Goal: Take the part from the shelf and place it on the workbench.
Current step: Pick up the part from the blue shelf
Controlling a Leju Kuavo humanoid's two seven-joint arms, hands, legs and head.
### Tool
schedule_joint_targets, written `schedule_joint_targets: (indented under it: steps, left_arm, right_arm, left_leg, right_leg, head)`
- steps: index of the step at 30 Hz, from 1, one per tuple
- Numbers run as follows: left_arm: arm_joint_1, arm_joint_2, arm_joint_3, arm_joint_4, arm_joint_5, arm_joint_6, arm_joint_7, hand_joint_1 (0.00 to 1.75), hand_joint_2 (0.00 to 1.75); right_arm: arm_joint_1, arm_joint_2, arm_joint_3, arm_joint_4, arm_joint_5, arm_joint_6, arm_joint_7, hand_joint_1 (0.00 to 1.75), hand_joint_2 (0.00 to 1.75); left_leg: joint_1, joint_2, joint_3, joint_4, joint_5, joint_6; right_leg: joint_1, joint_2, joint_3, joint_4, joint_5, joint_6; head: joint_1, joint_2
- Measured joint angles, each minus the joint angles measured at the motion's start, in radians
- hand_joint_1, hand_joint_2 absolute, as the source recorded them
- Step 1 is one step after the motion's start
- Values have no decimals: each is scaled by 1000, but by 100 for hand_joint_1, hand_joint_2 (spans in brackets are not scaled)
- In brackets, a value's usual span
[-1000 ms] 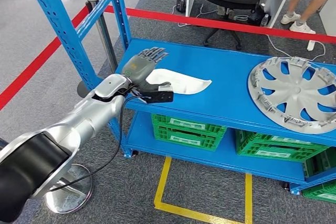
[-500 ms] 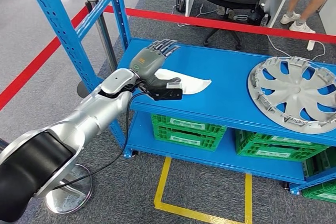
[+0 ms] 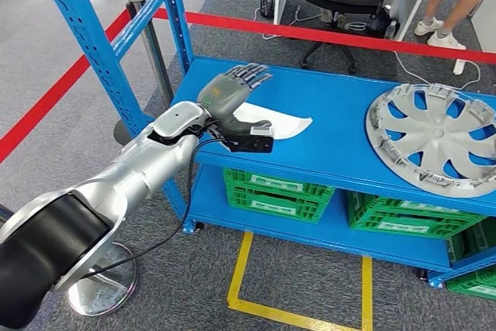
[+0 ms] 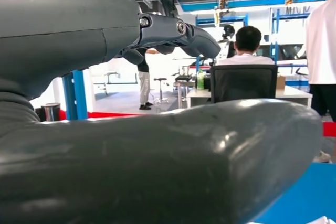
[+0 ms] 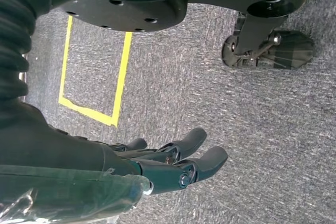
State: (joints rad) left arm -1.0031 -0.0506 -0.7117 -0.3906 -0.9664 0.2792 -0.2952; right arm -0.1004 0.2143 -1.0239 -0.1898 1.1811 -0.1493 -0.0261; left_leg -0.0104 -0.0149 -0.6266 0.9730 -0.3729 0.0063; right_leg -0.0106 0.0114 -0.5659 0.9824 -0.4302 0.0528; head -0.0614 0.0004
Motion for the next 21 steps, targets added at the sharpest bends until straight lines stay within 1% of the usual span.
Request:
schedule_joint_targets:
  steps: [1, 2, 3, 4, 5, 6, 7, 8, 9, 10, 11, 12, 13, 14, 15, 16, 17, 18, 19, 21]
  left_arm:
    - [-4, 1, -1, 0, 0, 1, 1, 0, 0]
    - [-9, 1, -2, 0, 0, 1, 1, 0, 0]
    - [-14, 0, -3, -1, 0, 2, 1, 0, 0]
    - [-17, 0, -3, -1, 0, 2, 2, 0, 0]
    - [-20, 0, -3, -1, 0, 2, 3, 0, 0]
    - [-19, -1, -4, -1, 0, 2, 4, 0, 0]
    - [-18, -2, -5, 0, 0, 2, 5, 0, 0]
    - [-16, -3, -6, 0, 0, 2, 6, 0, 0]
    - [-15, -3, -7, 0, 0, 2, 7, 0, 0]
    - [-15, -4, -8, 0, 0, 2, 7, 0, 0]
    - [-16, -4, -8, 0, 0, 2, 7, 0, 0]
    - [-17, -3, -8, -1, 0, 2, 8, 0, 0]
    - [-18, -3, -9, -1, 0, 2, 9, 0, 0]
    - [-19, -3, -10, -1, 0, 2, 9, 0, 0]
    - [-19, -2, -11, 0, 0, 2, 10, 0, 0]
    - [-19, -2, -12, 0, 0, 2, 10, 0, 0]
    - [-20, -2, -13, -1, 0, 3, 10, 0, 0]
    - [-22, -3, -13, -1, 0, 3, 10, 0, 0]
    - [-23, -3, -14, -1, 0, 3, 10, 0, 0]
    - [-23, -2, -16, -1, 1, 3, 10, 0, 0]
  right_arm:
    - [0, 1, 0, 0, -1, 0, 0, 0, 175]
    - [-1, 1, 0, 0, -2, 0, 0, 0, 175]
    - [-1, 2, 0, 0, -2, 0, -1, 0, 175]
    - [-1, 2, 0, 0, -4, 0, -2, 0, 175]
    - [-2, 2, 0, 0, -5, 0, -4, 0, 175]
    - [-4, 2, 0, 0, -6, 0, -5, 0, 175]
    - [-6, 2, -1, 0, -7, 0, -7, 0, 175]
    - [-8, 1, -1, 0, -7, 0, -7, 0, 175]
    - [-8, 1, -1, 0, -7, -1, -7, 0, 175]
    - [-7, 1, -1, 0, -7, -1, -7, 0, 175]
    - [-5, 3, -1, 0, -7, 0, -7, 0, 175]
    - [-3, 4, -1, 1, -7, 0, -6, 0, 175]
    - [-2, 5, -1, 1, -7, 0, -6, 0, 175]
    - [-2, 7, -1, 2, -7, 0, -6, 0, 175]
    - [-2, 7, -1, 1, -7, 0, -6, 0, 175]
    - [-3, 7, -1, 1, -7, 0, -7, 0, 175]
    - [-3, 7, -1, 1, -7, -1, -7, 0, 175]
    - [-3, 7, -1, 1, -7, -1, -7, 0, 175]
    - [-4, 7, -2, 1, -7, -1, -7, 0, 175]
    - [-3, 6, -2, 1, -7, -2, -7, 0, 175]
  left_leg:
    - [1, 1, 5, -7, 2, 5]
    - [5, 2, 12, -17, 4, 8]
    - [8, 3, 19, -25, 7, 11]
    - [11, 4, 24, -29, 8, 12]
    - [11, 5, 26, -30, 7, 13]
    - [12, 5, 26, -30, 6, 12]
    - [13, 5, 28, -29, 4, 10]
    - [15, 4, 30, -28, 1, 6]
    - [18, 3, 33, -24, -3, 0]
    - [23, 2, 36, -17, -10, -8]
    - [25, 1, 35, -7, -18, -18]
    - [26, 0, 32, 6, -25, -27]
    - [25, -1, 28, 15, -30, -34]
    - [24, -2, 24, 20, -32, -38]
    - [24, -2, 23, 22, -32, -41]
    - [25, -2, 23, 22, -34, -44]
    - [26, 0, 18, 32, -43, -48]
    - [27, 2, 5, 61, -61, -51]
    - [27, 4, -20, 111, -86, -53]
    - [26, 5, -96, 249, -141, -54]
  right_leg:
    - [0, 0, 0, 0, -2, 3]
    - [1, -1, -5, 13, -10, 5]
    - [1, -1, -21, 46, -29, 6]
    - [0, -2, -50, 103, -55, 7]
    - [-1, -3, -88, 176, -86, 10]
    - [-2, -3, -126, 244, -109, 13]
    - [-5, -3, -152, 287, -116, 17]
    - [-7, -4, -160, 291, -102, 21]
    - [-11, -4, -146, 253, -70, 26]
    - [-17, -6, -116, 186, -28, 33]
    - [-21, -5, -84, 122, 0, 41]
    - [-24, -1, -61, 75, 18, 40]
    - [-26, 2, -50, 52, 22, 35]
    - [-24, 8, -51, 53, 15, 24]
    - [-23, 10, -55, 57, 14, 11]
    - [-22, 11, -57, 60, 12, 2]
    - [-22, 12, -57, 61, 11, -6]
    - [-22, 12, -55, 61, 10, -13]
    - [-22, 12, -54, 61, 8, -19]
    - [-20, 11, -53, 60, 5, -25]
  head:
    - [0, 0]
    - [1, 0]
    - [3, 0]
    - [5, 0]
    - [5, 0]
    - [6, 0]
    - [6, 0]
    - [6, 0]
    - [7, 0]
    - [7, 0]
    - [9, 0]
    - [11, 0]
    - [11, 0]
    - [10, 0]
    - [7, 0]
    - [4, 0]
    - [2, 0]
    - [2, 0]
    - [1, 0]
    - [0, 0]
